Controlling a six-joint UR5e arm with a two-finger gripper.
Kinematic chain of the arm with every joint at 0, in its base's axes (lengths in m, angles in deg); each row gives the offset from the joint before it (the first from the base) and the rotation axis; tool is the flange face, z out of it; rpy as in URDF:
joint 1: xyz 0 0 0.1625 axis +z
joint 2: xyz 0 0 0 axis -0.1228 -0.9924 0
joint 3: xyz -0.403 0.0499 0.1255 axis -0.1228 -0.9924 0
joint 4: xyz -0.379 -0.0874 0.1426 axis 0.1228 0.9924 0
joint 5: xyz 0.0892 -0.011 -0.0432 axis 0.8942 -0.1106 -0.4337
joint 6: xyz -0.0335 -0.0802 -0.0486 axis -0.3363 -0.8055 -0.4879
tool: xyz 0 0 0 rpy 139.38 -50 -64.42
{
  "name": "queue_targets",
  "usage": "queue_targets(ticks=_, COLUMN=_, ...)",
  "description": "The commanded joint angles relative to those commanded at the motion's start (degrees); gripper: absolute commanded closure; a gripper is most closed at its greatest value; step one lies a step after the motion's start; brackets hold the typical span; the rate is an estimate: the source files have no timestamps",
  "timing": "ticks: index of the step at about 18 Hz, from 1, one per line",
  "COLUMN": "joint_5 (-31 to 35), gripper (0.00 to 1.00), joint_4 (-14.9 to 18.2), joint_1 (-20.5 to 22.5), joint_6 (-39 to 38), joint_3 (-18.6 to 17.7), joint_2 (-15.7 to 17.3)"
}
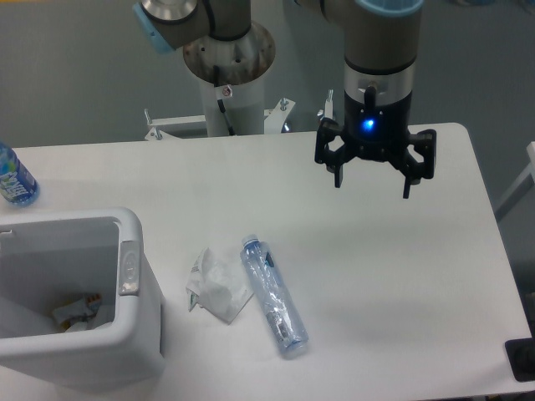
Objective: Place the trash in the trash can
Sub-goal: 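Move the open gripper toward the crumpled white tissue, then lower the gripper onto the tissue and close on it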
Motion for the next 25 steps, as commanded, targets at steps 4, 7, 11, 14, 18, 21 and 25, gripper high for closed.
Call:
queue_targets(ticks=4, joint_5=-0.09, gripper=0.00, joint_4=-0.27, joint_1=0.00, joint_6=0.17, joint_3=-0.71, joint_2=0.09)
queue_targets(ticks=7, joint_5=-0.26, gripper=0.00, joint_4=-1.40, joint_1=-0.17, joint_6=-0.53, joint_3=-1.23, joint_2=0.09)
queue_targets(ticks=11, joint_5=-0.44, gripper=0.00, joint_4=-5.18, joint_1=-0.35, joint_6=-1.32, joint_3=-4.47, joint_2=-0.17)
queue_targets(ticks=14, joint_5=-0.62, gripper=0.00, joint_4=-5.62, joint_1=-0.53, joint_6=-1.84, joint_3=-6.50, joint_2=0.00)
queue_targets(ticks=18, joint_5=-0.62, gripper=0.00, joint_4=-7.98, joint_1=-2.10, joint_6=-7.28, joint_3=-8.87, joint_2=-0.09)
queue_targets(ticks=21, joint_5=-0.62, gripper=0.00, joint_4=-12.38, joint_1=-4.74, joint_6=-10.19, joint_3=-12.21, joint_2=-0.26)
queue_targets(ticks=25, joint_5=-2.10, gripper=0.00, joint_4=-12.22, joint_1=-9.74, joint_6=-10.72, joint_3=-15.29, joint_2=-1.84)
